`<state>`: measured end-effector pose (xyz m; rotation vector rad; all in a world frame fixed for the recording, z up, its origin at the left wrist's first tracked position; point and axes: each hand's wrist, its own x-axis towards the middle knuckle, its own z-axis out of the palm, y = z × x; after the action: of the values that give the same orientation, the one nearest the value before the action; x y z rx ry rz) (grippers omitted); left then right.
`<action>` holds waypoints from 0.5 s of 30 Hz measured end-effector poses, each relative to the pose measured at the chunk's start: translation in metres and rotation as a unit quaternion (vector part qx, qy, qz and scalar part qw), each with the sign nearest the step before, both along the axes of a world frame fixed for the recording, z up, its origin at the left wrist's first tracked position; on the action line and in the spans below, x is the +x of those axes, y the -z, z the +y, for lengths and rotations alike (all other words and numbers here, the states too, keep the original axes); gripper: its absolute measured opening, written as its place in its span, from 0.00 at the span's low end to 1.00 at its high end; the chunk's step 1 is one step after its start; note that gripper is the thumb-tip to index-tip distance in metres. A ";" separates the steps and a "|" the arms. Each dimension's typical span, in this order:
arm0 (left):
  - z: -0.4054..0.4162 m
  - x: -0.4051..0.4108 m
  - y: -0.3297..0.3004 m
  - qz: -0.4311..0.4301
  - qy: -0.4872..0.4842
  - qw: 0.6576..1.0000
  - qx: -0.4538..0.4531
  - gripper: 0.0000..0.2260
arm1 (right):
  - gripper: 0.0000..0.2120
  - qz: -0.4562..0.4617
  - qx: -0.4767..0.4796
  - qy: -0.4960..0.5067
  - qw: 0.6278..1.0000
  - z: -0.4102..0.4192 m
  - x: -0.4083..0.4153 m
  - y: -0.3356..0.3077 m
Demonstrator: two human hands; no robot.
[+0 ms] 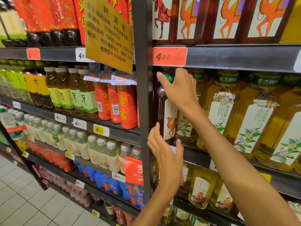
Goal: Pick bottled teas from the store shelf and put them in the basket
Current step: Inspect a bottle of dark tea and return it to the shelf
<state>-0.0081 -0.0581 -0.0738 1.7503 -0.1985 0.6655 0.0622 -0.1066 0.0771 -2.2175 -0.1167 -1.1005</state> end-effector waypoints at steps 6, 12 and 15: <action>0.012 -0.007 0.000 0.023 -0.005 1.000 0.018 0.35 | 0.03 0.008 0.179 -0.159 0.971 -0.005 -0.010 -0.005; 0.014 -0.009 0.000 0.014 -0.048 0.994 0.098 0.43 | 0.04 0.055 0.287 -0.215 0.932 -0.015 -0.018 -0.009; 0.008 -0.008 -0.005 -0.021 -0.118 0.985 0.127 0.42 | 0.07 0.082 0.361 -0.224 0.902 -0.022 -0.020 -0.012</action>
<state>-0.0157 -0.0496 -0.0691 2.0264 -0.1081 0.8808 0.0423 -0.1283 0.0895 -1.4943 -0.1154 -0.5615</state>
